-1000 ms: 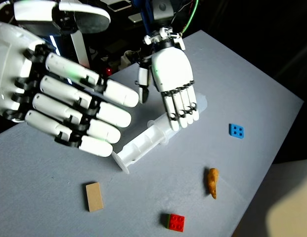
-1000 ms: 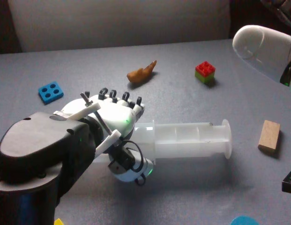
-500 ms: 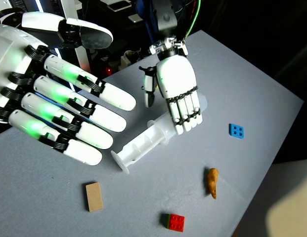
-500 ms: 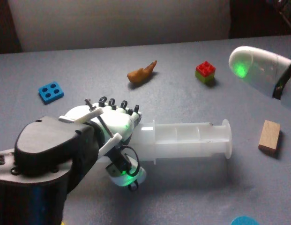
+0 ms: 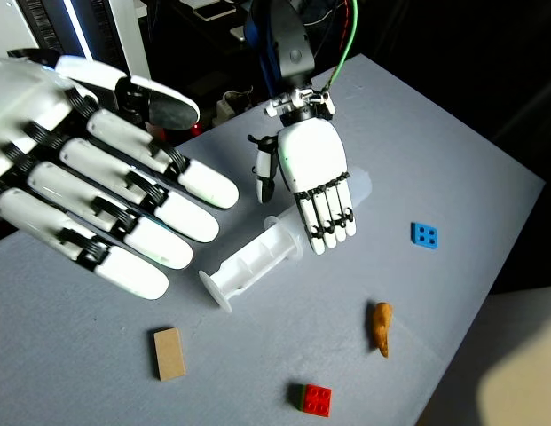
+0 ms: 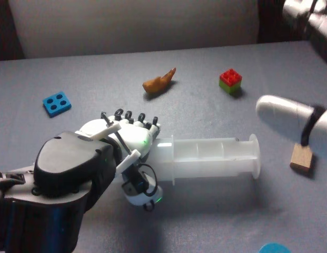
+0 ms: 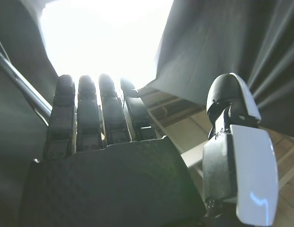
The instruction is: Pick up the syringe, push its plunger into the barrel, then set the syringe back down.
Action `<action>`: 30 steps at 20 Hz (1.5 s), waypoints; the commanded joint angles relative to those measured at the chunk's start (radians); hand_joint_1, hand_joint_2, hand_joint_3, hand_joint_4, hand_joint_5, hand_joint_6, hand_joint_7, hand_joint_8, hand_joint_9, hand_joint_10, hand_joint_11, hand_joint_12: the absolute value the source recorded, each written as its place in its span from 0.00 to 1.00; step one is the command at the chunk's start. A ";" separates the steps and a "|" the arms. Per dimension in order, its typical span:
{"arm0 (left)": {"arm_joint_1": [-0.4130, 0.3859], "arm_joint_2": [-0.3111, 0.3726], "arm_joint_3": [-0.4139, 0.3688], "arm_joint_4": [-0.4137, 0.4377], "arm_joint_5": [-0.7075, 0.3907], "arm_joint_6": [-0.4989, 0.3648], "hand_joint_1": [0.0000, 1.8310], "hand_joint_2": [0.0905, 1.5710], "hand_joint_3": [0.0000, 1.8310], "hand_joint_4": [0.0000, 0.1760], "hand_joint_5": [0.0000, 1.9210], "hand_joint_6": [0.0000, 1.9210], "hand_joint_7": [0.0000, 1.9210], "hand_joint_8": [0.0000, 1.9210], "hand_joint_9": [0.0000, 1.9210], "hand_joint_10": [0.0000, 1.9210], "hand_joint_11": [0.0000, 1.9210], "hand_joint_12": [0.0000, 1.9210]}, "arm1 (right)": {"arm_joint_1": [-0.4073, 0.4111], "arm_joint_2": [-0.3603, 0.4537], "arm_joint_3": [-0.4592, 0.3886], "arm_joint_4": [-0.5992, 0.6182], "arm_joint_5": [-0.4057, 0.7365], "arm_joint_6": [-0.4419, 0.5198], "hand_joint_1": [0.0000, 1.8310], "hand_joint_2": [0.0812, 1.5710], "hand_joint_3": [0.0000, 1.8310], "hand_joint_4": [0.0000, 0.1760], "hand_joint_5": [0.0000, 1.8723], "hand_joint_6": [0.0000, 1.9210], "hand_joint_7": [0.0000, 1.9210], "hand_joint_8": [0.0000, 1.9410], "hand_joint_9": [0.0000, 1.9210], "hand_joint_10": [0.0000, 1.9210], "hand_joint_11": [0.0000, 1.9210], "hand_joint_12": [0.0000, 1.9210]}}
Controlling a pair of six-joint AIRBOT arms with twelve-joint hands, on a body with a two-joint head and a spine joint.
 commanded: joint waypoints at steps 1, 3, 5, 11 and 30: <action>0.001 -0.005 0.006 0.065 -0.010 0.000 0.34 0.70 0.00 0.00 0.00 0.00 0.00 0.00 0.00 0.00 0.00 0.00 | 0.001 0.004 0.001 -0.060 0.069 0.003 0.05 0.68 0.00 0.00 0.03 0.00 0.04 0.00 0.03 0.00 0.00 0.08; 0.009 -0.010 0.025 0.074 0.001 0.000 0.35 0.69 0.00 0.00 0.00 0.00 0.00 0.00 0.00 0.00 0.00 0.00 | -0.001 0.003 0.001 -0.016 0.051 0.037 0.05 0.68 0.00 0.00 0.03 0.00 0.04 0.00 0.03 0.00 0.00 0.08; 0.015 -0.014 0.039 0.077 0.010 0.000 0.33 0.70 0.00 0.00 0.00 0.00 0.00 0.00 0.00 0.00 0.00 0.00 | 0.001 0.003 0.001 0.009 0.042 0.059 0.06 0.68 0.00 0.00 0.03 0.00 0.04 0.00 0.03 0.00 0.00 0.08; 0.032 -0.035 0.084 0.090 0.037 0.000 0.33 0.70 0.00 0.00 0.00 0.00 0.00 0.00 0.00 0.00 0.00 0.00 | -0.019 -0.007 0.001 0.011 0.021 0.083 0.04 0.68 0.00 0.00 0.02 0.00 0.03 0.00 0.03 0.00 0.00 0.07; 0.061 -0.053 0.121 0.126 0.057 -0.051 0.40 0.69 0.00 0.00 0.00 0.00 0.00 0.00 0.00 0.00 0.00 0.00 | -0.045 -0.030 0.001 0.011 0.095 0.272 0.05 0.69 0.00 0.00 0.02 0.00 0.03 0.00 0.02 0.00 0.00 0.05</action>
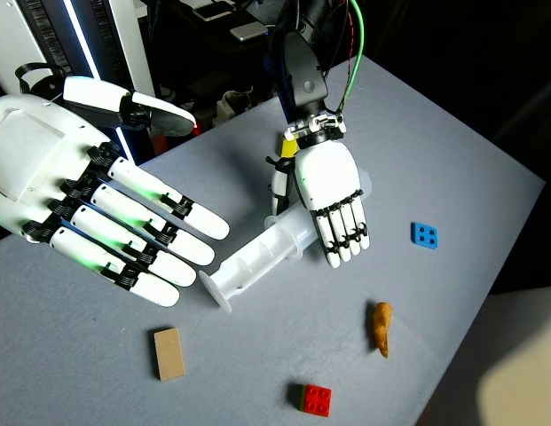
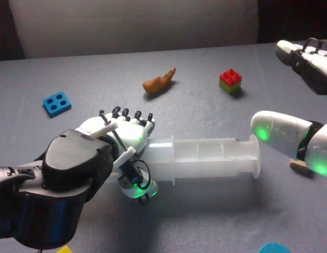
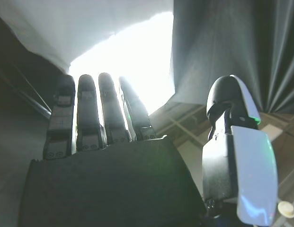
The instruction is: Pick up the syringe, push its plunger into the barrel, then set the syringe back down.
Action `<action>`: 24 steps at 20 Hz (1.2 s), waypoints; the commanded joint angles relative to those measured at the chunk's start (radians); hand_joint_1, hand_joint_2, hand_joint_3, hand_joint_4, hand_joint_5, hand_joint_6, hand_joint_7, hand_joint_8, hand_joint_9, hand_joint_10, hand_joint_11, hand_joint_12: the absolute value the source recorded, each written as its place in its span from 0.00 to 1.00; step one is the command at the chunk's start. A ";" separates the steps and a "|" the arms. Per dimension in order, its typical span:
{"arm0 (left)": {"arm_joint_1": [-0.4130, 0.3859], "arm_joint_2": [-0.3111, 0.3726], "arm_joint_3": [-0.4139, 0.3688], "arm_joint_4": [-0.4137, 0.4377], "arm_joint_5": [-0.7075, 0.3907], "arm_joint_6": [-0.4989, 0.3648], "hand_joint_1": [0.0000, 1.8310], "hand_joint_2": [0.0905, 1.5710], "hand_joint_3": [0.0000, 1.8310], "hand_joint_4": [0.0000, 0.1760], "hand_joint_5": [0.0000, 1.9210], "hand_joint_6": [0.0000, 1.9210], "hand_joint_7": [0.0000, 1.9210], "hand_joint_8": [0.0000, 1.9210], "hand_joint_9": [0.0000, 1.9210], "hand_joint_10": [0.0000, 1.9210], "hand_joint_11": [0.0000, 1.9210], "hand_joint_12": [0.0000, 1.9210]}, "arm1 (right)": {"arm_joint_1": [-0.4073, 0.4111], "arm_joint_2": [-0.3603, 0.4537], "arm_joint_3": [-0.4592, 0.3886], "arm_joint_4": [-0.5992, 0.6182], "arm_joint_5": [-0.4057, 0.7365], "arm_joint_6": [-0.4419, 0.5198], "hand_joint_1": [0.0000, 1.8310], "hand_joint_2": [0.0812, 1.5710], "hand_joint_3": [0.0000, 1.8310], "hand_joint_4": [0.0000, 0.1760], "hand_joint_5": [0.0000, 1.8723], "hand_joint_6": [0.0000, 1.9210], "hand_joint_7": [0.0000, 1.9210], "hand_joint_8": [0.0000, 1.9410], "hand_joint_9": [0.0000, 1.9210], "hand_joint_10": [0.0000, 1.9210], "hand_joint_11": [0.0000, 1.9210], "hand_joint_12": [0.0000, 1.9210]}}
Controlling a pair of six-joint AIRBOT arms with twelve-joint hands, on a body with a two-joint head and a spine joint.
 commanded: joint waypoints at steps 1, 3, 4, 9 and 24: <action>0.004 -0.006 0.003 0.043 -0.016 0.005 0.40 0.68 0.00 0.00 0.00 0.00 0.00 0.00 0.00 0.00 0.00 0.00 | 0.008 0.002 0.001 -0.063 0.113 0.012 0.06 0.68 0.00 0.00 0.03 0.00 0.04 0.00 0.03 0.00 0.00 0.08; 0.004 -0.006 0.004 0.043 -0.016 0.005 0.41 0.69 0.00 0.00 0.01 0.00 0.00 0.00 0.01 0.00 0.02 0.01 | 0.007 0.001 0.001 -0.063 0.120 0.018 0.05 0.69 0.00 0.00 0.03 0.00 0.04 0.00 0.03 0.00 0.00 0.08; 0.004 -0.006 0.003 0.043 -0.015 0.005 0.43 0.67 0.00 0.00 0.06 0.00 0.04 0.01 0.05 0.00 0.00 0.17 | 0.007 0.000 0.001 -0.063 0.124 0.022 0.05 0.69 0.00 0.00 0.03 0.00 0.03 0.00 0.03 0.00 0.00 0.08; 0.005 -0.006 -0.001 0.043 -0.012 0.005 0.60 0.70 0.00 0.00 0.28 0.01 0.29 0.01 0.30 0.02 0.13 0.52 | 0.003 -0.002 0.001 -0.063 0.138 0.026 0.04 0.69 0.00 0.00 0.03 0.00 0.04 0.00 0.03 0.00 0.00 0.09; -0.025 0.033 -0.018 0.169 0.119 -0.050 0.82 0.69 0.00 0.00 0.53 0.37 0.44 0.59 0.50 0.60 0.39 0.83 | -0.002 -0.013 0.001 -0.061 0.190 0.102 0.04 0.69 0.00 0.00 0.04 0.00 0.05 0.00 0.04 0.00 0.00 0.10</action>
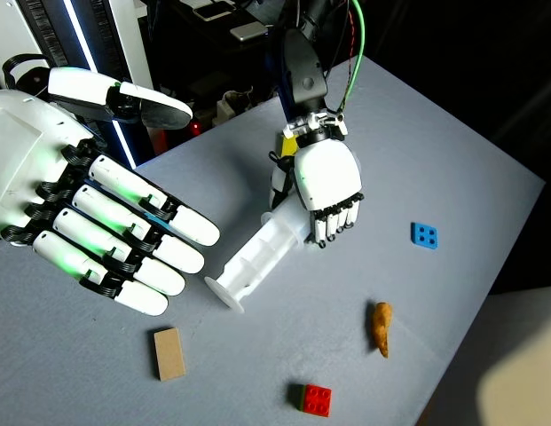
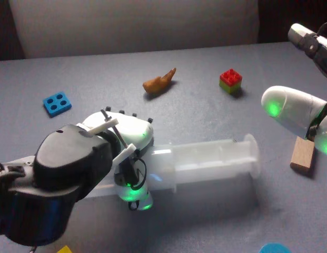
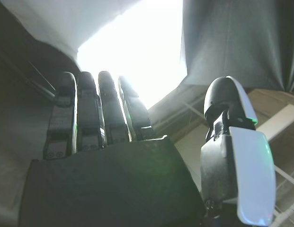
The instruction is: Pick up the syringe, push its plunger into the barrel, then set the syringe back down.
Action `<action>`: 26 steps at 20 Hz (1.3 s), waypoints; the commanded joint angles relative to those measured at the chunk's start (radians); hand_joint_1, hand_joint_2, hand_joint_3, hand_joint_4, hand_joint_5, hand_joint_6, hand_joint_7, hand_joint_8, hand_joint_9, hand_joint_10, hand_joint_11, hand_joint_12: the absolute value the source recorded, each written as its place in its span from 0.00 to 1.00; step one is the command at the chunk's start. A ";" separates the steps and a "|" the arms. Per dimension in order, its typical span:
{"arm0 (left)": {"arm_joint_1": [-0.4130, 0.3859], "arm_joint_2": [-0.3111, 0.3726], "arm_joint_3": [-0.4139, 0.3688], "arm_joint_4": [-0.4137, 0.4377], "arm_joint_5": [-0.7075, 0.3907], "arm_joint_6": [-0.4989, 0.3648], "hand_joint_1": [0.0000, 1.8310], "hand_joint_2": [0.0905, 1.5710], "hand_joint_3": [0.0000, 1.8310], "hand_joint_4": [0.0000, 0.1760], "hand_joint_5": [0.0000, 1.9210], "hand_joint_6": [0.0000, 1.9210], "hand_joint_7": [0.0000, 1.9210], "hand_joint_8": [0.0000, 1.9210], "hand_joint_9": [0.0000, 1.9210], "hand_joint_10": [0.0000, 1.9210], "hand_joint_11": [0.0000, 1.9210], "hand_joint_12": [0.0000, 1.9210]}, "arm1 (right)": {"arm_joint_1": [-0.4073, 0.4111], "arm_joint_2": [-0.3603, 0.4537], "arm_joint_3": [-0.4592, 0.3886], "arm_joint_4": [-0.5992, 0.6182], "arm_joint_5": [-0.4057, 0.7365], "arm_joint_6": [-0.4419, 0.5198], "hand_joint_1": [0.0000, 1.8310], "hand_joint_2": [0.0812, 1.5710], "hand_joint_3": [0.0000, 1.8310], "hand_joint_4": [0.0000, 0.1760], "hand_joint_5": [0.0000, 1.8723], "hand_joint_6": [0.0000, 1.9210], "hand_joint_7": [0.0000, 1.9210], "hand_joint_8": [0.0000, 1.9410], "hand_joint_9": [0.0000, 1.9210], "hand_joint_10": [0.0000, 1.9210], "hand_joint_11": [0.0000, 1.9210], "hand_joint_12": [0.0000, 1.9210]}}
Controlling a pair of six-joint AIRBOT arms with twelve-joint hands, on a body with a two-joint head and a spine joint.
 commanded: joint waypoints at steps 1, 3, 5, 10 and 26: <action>-0.018 0.005 -0.004 0.094 0.015 -0.017 0.81 0.69 0.00 0.00 0.53 0.37 0.44 0.60 0.49 0.60 0.39 0.83 | 0.005 0.002 0.001 -0.067 0.106 0.024 0.04 0.70 0.00 0.00 0.04 0.00 0.04 0.00 0.04 0.00 0.00 0.11; -0.031 0.020 -0.005 0.143 0.050 -0.064 0.82 0.69 0.00 0.00 0.53 0.36 0.44 0.58 0.50 0.58 0.42 0.82 | 0.005 0.002 0.001 -0.067 0.125 0.082 0.04 0.70 0.00 0.00 0.04 0.00 0.05 0.00 0.05 0.00 0.00 0.14; -0.048 0.036 -0.009 0.161 0.068 -0.075 0.82 0.68 0.00 0.00 0.54 0.37 0.45 0.56 0.51 0.56 0.42 0.80 | 0.005 0.001 0.000 -0.067 0.138 0.121 0.04 0.70 0.00 0.00 0.03 0.00 0.04 0.00 0.03 0.00 0.00 0.08; -0.101 0.079 -0.003 0.162 0.132 -0.055 0.82 0.69 0.00 0.00 0.53 0.39 0.45 0.56 0.49 0.59 0.41 0.82 | 0.018 -0.004 -0.018 0.003 0.203 0.191 0.03 0.71 0.00 0.00 0.03 0.00 0.04 0.00 0.04 0.00 0.00 0.09; -0.221 0.141 -0.005 0.161 0.238 0.009 0.81 0.71 0.00 0.00 0.50 0.43 0.41 0.65 0.45 0.66 0.37 0.84 | -0.110 -0.178 0.057 0.206 0.364 0.632 0.04 0.70 0.00 0.00 0.04 0.00 0.05 0.00 0.05 0.00 0.00 0.14</action>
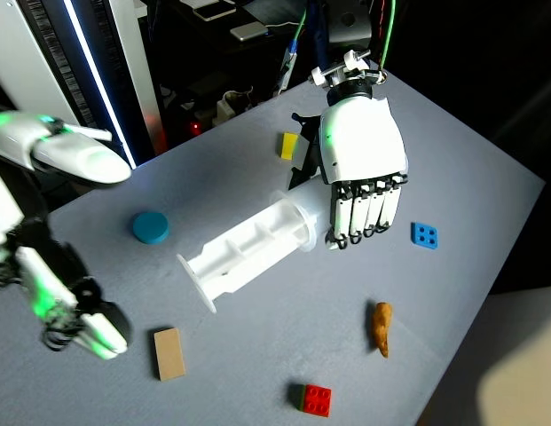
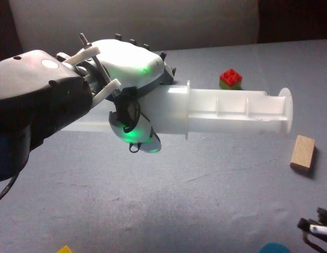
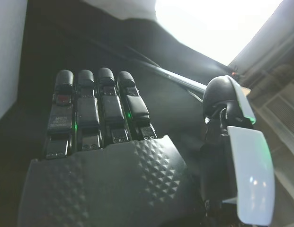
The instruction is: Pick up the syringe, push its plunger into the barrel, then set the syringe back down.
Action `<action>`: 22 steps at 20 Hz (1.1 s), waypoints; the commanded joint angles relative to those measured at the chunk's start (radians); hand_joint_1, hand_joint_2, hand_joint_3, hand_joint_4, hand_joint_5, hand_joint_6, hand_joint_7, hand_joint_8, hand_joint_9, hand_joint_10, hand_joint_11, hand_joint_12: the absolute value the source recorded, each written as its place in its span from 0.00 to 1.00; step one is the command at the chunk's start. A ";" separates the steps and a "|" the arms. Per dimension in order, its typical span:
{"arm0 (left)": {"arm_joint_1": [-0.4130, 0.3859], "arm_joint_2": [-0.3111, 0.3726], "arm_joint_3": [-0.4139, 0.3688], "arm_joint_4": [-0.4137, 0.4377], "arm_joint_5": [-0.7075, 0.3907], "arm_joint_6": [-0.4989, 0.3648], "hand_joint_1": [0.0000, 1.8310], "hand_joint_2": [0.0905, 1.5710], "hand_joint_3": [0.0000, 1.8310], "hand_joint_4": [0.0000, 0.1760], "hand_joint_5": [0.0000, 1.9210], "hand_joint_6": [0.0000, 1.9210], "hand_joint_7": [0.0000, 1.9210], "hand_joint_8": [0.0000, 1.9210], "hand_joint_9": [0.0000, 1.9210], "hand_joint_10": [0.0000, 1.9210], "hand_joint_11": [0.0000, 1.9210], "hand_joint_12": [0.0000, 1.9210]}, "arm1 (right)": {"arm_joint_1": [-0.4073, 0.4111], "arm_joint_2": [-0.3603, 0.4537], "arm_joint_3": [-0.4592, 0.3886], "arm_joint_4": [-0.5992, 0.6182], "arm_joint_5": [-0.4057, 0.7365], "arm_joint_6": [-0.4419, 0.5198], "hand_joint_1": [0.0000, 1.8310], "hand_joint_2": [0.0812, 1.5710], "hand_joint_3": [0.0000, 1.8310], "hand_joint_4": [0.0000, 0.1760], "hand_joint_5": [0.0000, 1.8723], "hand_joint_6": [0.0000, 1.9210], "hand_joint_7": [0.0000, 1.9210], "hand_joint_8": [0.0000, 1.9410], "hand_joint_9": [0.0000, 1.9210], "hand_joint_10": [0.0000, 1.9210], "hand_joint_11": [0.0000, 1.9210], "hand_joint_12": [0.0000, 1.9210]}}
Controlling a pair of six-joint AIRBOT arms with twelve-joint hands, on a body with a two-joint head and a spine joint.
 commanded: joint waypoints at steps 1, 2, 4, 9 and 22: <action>-0.017 0.004 -0.002 0.044 -0.017 0.002 0.81 0.71 0.00 0.00 0.50 0.43 0.41 0.65 0.45 0.66 0.37 0.84 | 0.004 -0.004 0.013 -0.085 0.093 0.022 0.04 0.70 0.00 0.00 0.04 0.00 0.05 0.00 0.06 0.00 0.00 0.14; -0.019 0.004 -0.001 0.044 -0.004 0.015 0.81 0.71 0.00 0.00 0.50 0.43 0.41 0.65 0.45 0.66 0.37 0.84 | 0.007 -0.013 0.019 -0.084 0.092 0.030 0.04 0.70 0.00 0.00 0.04 0.00 0.05 0.00 0.06 0.00 0.00 0.14; -0.022 0.004 0.002 0.044 0.016 0.034 0.81 0.70 0.00 0.00 0.50 0.44 0.42 0.63 0.46 0.64 0.40 0.82 | 0.019 -0.037 0.018 -0.066 0.083 0.061 0.04 0.71 0.00 0.00 0.04 0.00 0.05 0.00 0.05 0.00 0.00 0.13; -0.021 0.004 0.010 0.044 0.014 0.037 0.81 0.70 0.00 0.00 0.50 0.44 0.43 0.62 0.46 0.64 0.37 0.83 | 0.023 -0.100 0.018 -0.049 0.091 0.082 0.04 0.70 0.00 0.00 0.05 0.00 0.06 0.00 0.06 0.00 0.00 0.14; -0.020 0.009 0.038 0.044 0.021 0.039 0.82 0.70 0.00 0.00 0.51 0.41 0.43 0.62 0.47 0.62 0.40 0.82 | 0.111 -0.187 0.046 0.034 0.031 0.109 0.04 0.70 0.00 0.00 0.04 0.00 0.05 0.00 0.06 0.00 0.00 0.14</action>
